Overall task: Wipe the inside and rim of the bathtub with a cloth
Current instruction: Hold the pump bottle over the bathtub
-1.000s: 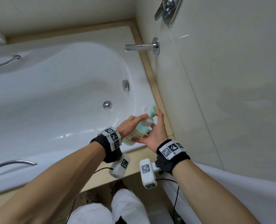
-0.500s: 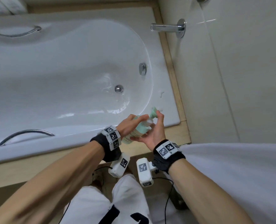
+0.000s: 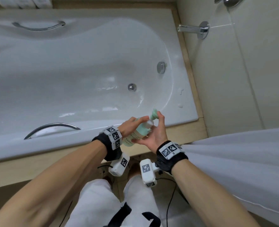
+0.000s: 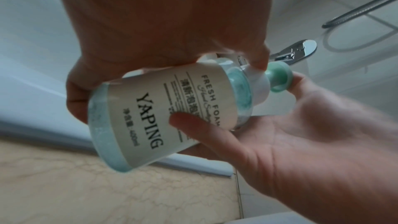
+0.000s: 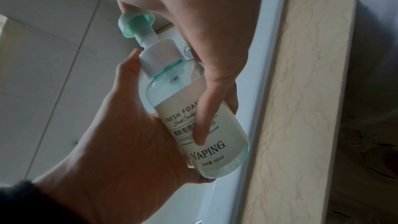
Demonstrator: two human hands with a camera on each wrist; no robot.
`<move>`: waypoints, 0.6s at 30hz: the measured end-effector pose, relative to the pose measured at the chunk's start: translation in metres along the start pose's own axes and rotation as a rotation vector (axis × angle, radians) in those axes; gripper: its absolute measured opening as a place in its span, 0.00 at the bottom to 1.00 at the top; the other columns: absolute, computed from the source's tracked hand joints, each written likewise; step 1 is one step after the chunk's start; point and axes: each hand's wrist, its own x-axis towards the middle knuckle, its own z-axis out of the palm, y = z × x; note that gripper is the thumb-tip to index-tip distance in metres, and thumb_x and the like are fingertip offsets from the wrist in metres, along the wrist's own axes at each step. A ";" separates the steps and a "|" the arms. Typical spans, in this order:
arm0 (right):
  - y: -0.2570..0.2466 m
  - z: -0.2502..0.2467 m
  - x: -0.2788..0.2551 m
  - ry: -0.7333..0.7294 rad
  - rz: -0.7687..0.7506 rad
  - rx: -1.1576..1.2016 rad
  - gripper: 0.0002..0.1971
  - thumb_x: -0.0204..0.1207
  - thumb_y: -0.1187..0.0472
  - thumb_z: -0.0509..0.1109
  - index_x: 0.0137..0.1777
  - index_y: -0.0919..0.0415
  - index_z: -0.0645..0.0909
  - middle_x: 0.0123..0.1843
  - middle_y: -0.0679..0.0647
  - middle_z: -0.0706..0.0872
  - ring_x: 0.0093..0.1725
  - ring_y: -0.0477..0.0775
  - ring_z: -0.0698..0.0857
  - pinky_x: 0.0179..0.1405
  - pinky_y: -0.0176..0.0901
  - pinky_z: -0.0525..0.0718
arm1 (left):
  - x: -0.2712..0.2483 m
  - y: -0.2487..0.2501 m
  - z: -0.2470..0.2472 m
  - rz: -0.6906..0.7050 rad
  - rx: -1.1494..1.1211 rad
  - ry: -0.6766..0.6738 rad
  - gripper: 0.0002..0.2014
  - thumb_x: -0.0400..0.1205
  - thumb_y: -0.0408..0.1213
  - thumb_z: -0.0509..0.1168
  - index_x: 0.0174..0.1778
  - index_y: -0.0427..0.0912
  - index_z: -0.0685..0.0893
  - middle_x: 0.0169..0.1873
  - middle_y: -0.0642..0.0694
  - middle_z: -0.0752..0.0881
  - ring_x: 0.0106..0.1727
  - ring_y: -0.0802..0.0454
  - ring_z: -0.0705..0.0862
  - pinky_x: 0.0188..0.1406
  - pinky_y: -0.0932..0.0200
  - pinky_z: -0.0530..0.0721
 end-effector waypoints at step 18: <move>0.102 0.114 0.010 -0.158 0.179 -0.417 0.47 0.57 0.31 0.76 0.72 0.60 0.75 0.72 0.65 0.76 0.67 0.76 0.79 0.55 0.84 0.78 | -0.090 -0.101 -0.103 0.115 -0.278 0.237 0.30 0.78 0.68 0.55 0.50 0.46 0.90 0.43 0.41 0.93 0.48 0.36 0.90 0.63 0.36 0.81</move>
